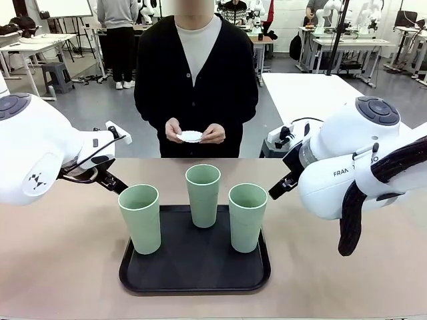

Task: Place coasters on the table and set cups on them.
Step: Pick up one Reusable plastic cup and place it on a coaster set by the human.

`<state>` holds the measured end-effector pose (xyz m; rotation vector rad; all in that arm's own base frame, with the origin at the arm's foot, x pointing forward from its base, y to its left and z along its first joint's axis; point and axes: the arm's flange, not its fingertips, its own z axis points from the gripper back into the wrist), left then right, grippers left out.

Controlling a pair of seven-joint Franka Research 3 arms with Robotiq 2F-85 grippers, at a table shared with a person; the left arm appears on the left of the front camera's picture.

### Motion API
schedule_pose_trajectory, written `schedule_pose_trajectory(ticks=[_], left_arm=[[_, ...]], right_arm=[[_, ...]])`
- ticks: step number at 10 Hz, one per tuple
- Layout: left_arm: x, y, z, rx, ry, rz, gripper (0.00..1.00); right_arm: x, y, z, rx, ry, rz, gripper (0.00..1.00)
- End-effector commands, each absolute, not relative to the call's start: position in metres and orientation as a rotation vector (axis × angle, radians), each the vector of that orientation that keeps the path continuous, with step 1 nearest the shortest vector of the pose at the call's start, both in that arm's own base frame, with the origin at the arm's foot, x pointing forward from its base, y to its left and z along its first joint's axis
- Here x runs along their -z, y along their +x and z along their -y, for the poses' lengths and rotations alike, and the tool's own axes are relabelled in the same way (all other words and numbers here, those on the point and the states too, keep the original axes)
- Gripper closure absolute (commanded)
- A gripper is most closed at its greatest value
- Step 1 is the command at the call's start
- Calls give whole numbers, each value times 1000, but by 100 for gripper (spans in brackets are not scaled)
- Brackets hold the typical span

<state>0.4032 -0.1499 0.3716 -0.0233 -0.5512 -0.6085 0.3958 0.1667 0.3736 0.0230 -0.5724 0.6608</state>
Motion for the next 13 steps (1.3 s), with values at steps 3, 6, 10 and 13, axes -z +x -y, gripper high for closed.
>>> schedule_pose_trajectory(ticks=[3,6,10,13], left_arm=[[-372,403,150,609,-23,551,0],[-372,403,150,609,-23,551,0],[-451,368,116,521,9,718,0],[-478,296,91,658,-49,499,0]], right_arm=[[-374,396,-167,-661,23,572,0],[-374,396,-167,-661,23,572,0],[-473,339,-148,-554,4,666,0],[-501,260,-125,-602,-6,480,0]])
